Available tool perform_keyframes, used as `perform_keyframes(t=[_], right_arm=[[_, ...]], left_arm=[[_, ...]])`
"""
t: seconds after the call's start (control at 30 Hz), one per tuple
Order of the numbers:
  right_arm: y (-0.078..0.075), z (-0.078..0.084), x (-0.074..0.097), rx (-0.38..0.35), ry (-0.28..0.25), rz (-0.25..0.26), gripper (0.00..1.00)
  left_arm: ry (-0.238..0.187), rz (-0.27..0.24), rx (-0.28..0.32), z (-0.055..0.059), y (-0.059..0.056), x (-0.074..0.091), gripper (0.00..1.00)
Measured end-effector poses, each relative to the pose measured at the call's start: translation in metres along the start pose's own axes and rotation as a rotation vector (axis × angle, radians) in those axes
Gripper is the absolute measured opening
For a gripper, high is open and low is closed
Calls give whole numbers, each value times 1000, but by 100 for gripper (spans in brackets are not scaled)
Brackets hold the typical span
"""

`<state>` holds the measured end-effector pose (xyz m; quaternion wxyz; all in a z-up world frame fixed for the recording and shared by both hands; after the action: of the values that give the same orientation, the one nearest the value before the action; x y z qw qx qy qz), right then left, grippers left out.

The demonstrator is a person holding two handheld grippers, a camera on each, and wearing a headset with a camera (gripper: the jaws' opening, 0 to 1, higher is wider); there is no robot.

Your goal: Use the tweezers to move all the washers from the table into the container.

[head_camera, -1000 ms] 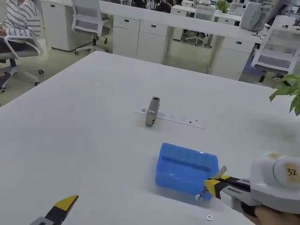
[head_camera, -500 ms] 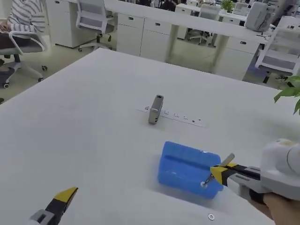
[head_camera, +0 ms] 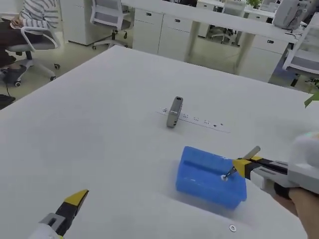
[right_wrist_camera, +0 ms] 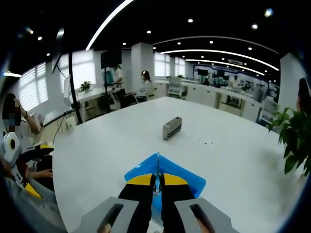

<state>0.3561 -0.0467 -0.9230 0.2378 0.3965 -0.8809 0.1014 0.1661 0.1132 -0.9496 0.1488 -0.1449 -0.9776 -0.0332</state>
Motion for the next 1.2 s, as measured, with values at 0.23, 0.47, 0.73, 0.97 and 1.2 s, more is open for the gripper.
perform_keyframes(t=[0.23, 0.47, 0.73, 0.97, 1.2], right_arm=[[-9, 0, -11, -17, -7, 16, 1], [-14, 27, -33, 12, 56, 35, 1], [-17, 44, -51, 7, 97, 21, 2], [-22, 59, -64, -9, 127, 31, 2], [-25, 68, -71, -14, 136, 28, 2]], left_arm=[[15, 11, -20, 3, -2, -1, 99], [20, 2, -22, 4, 0, -1, 99], [23, 4, -27, 6, 1, -1, 99], [38, -1, -26, 9, 2, -2, 99], [56, 4, -29, 12, 1, -2, 97]])
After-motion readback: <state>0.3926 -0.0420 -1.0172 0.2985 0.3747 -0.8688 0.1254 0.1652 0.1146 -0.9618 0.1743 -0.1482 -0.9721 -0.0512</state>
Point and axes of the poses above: the centre of the closed fingertips' face, and the gripper's own axes: x roughly backward along the fingers, y roughly to its left, z roughly out of its underside, the point moved 1 cm from there along x, roughly backward along the fingers, and after that the axes turned 1 degree about y, right-handed, at the moved point
